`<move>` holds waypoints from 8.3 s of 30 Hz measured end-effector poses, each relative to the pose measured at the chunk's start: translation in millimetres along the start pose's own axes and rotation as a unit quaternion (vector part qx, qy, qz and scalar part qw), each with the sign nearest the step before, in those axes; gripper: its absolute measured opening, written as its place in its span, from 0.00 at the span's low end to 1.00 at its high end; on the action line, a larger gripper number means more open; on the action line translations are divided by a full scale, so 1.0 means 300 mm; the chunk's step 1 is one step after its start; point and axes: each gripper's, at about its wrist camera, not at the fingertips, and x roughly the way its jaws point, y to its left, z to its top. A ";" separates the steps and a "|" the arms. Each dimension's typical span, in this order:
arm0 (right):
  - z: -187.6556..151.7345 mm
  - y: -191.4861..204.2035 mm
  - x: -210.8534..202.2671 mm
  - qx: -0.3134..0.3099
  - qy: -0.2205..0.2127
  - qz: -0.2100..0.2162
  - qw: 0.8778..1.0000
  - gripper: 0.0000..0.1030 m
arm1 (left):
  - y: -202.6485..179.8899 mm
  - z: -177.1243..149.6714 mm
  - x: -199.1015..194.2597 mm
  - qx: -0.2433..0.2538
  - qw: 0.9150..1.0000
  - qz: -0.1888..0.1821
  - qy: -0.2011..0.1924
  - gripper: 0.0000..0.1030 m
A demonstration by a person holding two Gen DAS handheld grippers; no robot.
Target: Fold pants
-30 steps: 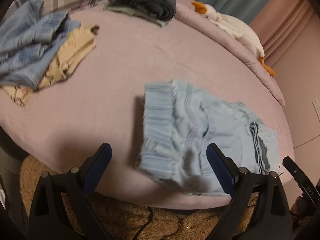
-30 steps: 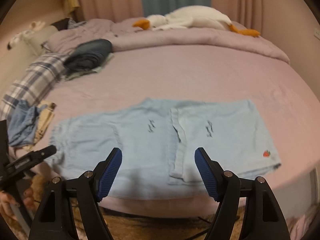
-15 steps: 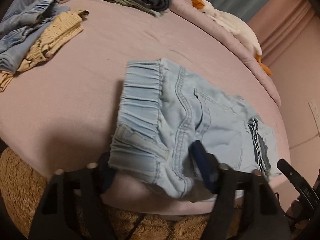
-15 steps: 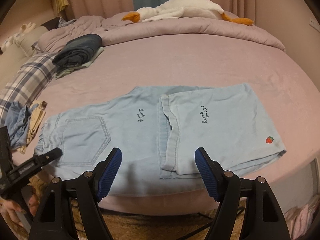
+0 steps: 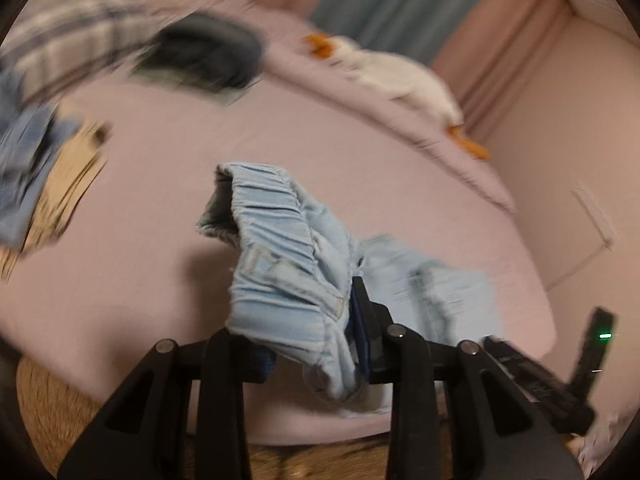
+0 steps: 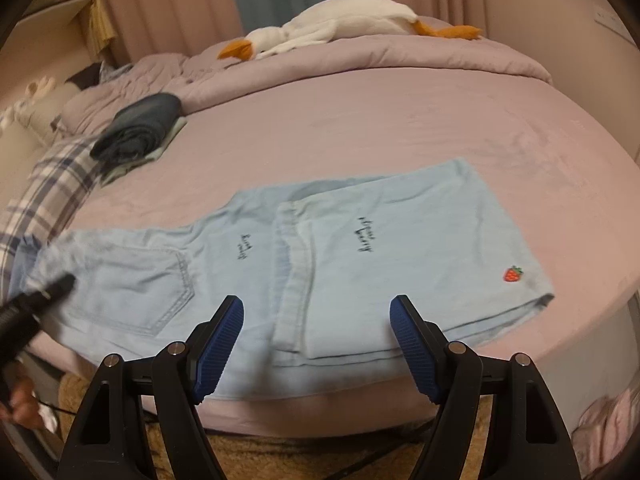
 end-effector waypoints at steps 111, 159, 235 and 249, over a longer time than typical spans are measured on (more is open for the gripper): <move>0.051 -0.431 0.111 0.145 0.004 -0.017 0.989 0.29 | -0.278 -0.126 0.551 0.073 0.973 -0.084 0.204 0.64; 0.045 -0.449 0.095 0.137 0.003 -0.014 0.990 0.29 | -0.265 0.112 0.735 0.025 0.978 -0.078 0.192 0.25; 0.121 -0.318 0.121 0.036 0.049 0.076 0.995 0.42 | -0.355 -0.104 0.484 0.094 0.981 -0.060 0.159 0.17; 0.131 -0.127 0.049 0.003 0.013 0.085 0.996 0.42 | -0.235 -0.023 0.286 0.090 0.990 -0.044 0.102 0.18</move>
